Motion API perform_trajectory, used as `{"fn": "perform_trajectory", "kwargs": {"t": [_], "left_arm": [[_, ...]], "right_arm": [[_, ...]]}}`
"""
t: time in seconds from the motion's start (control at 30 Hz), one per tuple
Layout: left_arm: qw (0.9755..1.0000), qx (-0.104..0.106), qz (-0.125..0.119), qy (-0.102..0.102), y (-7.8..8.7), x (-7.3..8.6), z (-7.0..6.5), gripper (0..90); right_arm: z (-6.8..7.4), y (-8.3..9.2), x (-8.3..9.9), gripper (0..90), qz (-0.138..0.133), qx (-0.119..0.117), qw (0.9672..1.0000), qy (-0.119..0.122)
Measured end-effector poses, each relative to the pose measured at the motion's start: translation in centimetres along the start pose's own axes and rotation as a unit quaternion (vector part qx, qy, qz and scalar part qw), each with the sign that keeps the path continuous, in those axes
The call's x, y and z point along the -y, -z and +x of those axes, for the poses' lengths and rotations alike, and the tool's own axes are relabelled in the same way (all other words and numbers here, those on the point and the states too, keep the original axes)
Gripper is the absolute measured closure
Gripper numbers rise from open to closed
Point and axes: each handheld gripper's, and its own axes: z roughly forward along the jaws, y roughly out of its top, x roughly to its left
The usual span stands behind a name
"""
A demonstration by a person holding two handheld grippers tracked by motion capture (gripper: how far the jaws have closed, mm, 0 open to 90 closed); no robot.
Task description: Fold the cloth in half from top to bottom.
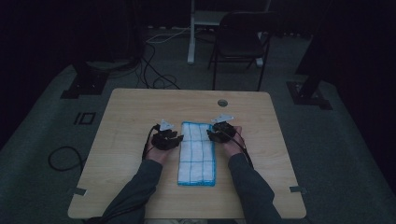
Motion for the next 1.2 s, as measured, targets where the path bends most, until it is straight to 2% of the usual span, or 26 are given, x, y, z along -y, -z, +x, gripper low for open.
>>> {"fn": "perform_trajectory", "kwargs": {"t": [0.23, 0.4, 0.5, 0.7, 0.8, 1.0, 1.2], "left_arm": [[1.0, -0.003, 0.004, 0.005, -1.4, -0.3, 0.5, 61.0], [0.9999, -0.011, 0.006, 0.004, -2.1, -1.0, 0.7, 60.2], [0.9998, -0.017, 0.008, 0.01, -2.7, -1.4, 0.9, 60.0], [0.9991, -0.027, 0.025, 0.022, -3.8, -1.5, 1.4, 59.9], [0.9986, -0.029, 0.035, 0.028, -4.3, -1.4, 1.6, 59.6], [0.9982, -0.028, 0.036, 0.04, -4.7, -1.3, 1.8, 58.0], [0.998, -0.03, 0.029, 0.046, -5.1, -1.4, 1.7, 55.9]], "right_arm": [[0.0, -0.4, 0.0, 50.3, 0.004, 0.001, 1.0, 0.0], [0.0, -0.8, 0.0, 50.5, 0.008, 0.004, 0.9999, -0.007], [0.0, -1.2, 0.0, 50.7, 0.01, 0.007, 0.9998, -0.013], [-0.2, -2.3, -0.3, 50.7, 0.016, -0.001, 0.9984, -0.055], [-0.3, -2.8, -0.5, 50.5, 0.019, 0.001, 0.9978, -0.064], [-0.9, -3.4, -0.8, 50.2, 0.028, 0.002, 0.9946, -0.1], [-1.0, -4.0, -0.4, 47.9, 0.041, -0.004, 0.9932, -0.109]]}}
